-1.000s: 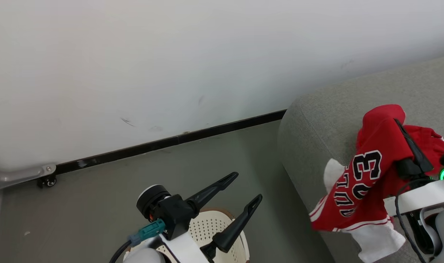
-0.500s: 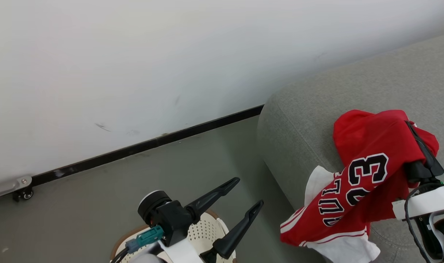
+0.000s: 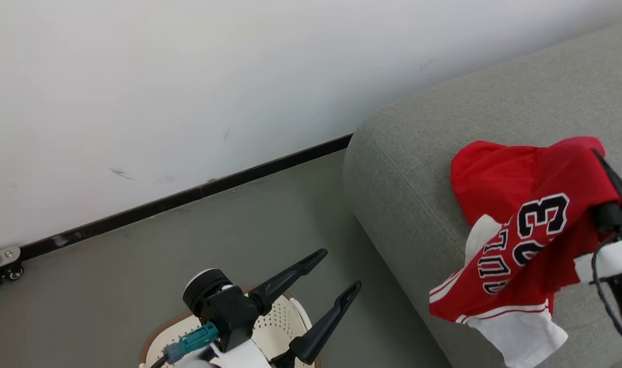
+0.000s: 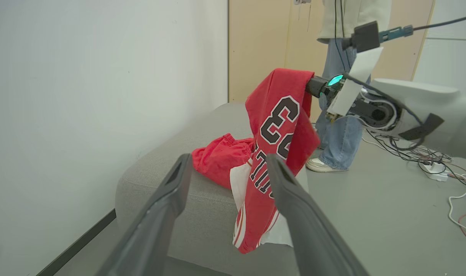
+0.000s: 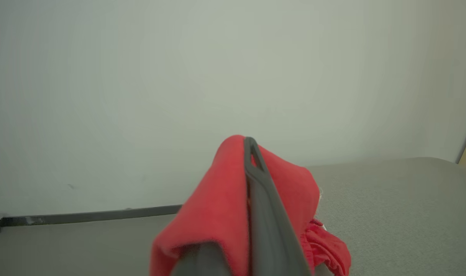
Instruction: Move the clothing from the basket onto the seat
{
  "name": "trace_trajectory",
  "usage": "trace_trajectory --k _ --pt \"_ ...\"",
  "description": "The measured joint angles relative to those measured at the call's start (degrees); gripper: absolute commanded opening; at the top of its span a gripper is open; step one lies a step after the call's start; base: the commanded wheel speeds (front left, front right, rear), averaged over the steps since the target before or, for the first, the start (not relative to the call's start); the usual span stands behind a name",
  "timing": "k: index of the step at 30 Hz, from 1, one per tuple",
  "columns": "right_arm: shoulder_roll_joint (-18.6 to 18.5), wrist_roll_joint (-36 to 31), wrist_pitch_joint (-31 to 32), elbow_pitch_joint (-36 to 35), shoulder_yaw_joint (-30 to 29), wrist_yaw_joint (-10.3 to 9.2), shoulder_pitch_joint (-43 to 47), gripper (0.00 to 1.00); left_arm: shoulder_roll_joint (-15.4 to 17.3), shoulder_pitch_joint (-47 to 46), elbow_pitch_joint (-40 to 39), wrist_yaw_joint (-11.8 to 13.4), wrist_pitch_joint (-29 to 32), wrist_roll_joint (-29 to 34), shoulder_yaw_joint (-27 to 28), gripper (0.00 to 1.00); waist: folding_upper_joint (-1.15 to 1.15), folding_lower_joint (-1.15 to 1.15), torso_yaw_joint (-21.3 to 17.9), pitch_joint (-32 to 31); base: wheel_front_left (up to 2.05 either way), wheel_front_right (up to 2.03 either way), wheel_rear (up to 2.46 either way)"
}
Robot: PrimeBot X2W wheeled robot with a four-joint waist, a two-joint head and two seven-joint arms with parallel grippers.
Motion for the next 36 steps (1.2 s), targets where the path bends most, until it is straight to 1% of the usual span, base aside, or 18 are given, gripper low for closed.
trace_trajectory --k 6,11,19,25,29,34,36 --pt "-3.3 0.0 2.2 0.6 -1.3 0.00 -7.7 0.00 0.6 0.0 -1.1 0.3 -0.1 0.9 0.6 1.00 0.00 0.00 0.2 1.4 0.00 0.00 0.00" --pt "-5.6 0.0 4.8 3.1 -2.1 0.00 -14.5 0.00 0.9 0.0 -2.3 0.5 -0.1 1.9 0.5 1.00 0.00 0.00 0.8 2.8 0.00 0.00 0.00" --pt "-10.6 -0.9 7.3 7.3 -6.5 0.00 -25.3 0.00 1.1 -0.7 -4.6 0.7 0.0 3.1 0.1 1.00 0.00 0.00 2.2 5.4 0.00 0.00 0.00" --pt "-15.6 -0.9 7.5 10.3 -10.7 0.00 -31.7 0.00 1.0 -2.0 -6.6 1.3 0.5 4.2 0.1 1.00 0.00 0.00 3.8 7.5 0.00 0.00 0.00" --pt "-18.6 -1.2 7.1 11.6 -11.8 0.00 -34.6 0.00 1.5 -2.8 -7.6 1.5 1.0 4.9 0.3 1.00 0.00 0.00 5.0 9.0 0.00 0.00 0.00" --pt "-20.1 -3.2 6.0 13.8 -13.9 0.00 -34.8 0.00 2.2 -2.9 -8.6 1.9 1.6 5.4 0.5 1.00 0.00 0.00 6.6 10.9 0.00 0.00 0.00" --pt "-21.4 -4.2 5.8 16.0 -14.6 0.00 -34.5 0.00 2.2 -3.2 -9.1 1.9 2.0 5.4 0.5 1.00 0.00 0.00 7.2 11.7 0.00 0.00 0.00"
